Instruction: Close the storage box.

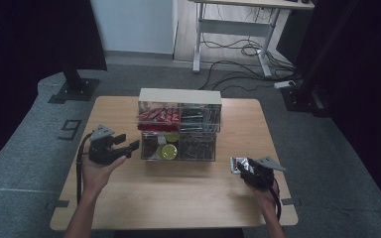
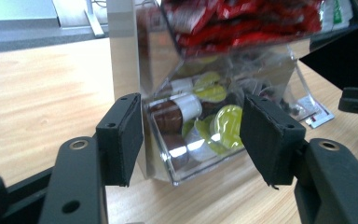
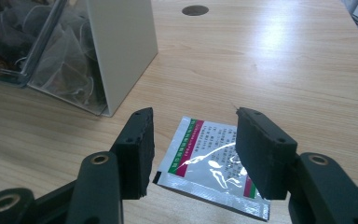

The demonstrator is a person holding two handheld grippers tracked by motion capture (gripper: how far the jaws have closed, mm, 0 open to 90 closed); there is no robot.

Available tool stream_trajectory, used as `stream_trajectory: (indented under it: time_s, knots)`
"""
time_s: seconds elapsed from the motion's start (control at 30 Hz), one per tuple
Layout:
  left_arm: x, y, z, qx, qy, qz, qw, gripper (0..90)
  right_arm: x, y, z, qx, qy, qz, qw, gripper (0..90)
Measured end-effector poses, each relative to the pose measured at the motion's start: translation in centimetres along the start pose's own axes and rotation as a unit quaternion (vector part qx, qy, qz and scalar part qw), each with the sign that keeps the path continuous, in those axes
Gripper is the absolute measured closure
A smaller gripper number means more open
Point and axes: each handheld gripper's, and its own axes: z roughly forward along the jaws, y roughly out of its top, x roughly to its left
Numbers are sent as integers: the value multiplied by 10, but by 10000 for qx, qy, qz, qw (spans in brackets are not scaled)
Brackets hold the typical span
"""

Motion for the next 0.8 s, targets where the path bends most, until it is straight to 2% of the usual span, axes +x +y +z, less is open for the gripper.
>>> stream_trajectory:
  time_s: [0.03,0.07,0.2,0.23,0.27,0.37,0.4,0.57,0.8]
  knots:
    - [0,0,0,0,0,0,10000,396,0,0,0,0,0,0,10000,468]
    - [2,-7,1,22,6,-20,10000,396,0,-1,0,-6,41,-17,10000,467]
    - [6,-18,4,72,-20,-81,9999,397,1,-2,-1,-15,108,-45,9999,465]
    - [9,-26,8,133,-22,-110,9998,397,1,-2,-1,-16,132,-52,9999,464]
    - [9,-26,8,133,-22,-110,9998,398,1,-2,-1,-16,132,-52,9999,464]
    - [15,-44,17,297,-115,-203,9993,398,3,-4,-1,-11,198,-102,9998,462]
    - [15,-44,17,297,-115,-203,9993,398,3,-4,-1,-11,198,-102,9998,462]
    - [23,-69,32,547,-117,-277,9981,400,4,-7,0,63,261,-173,9995,455]
    - [28,-86,43,683,-115,-307,9971,401,3,-11,1,130,272,-204,9993,451]
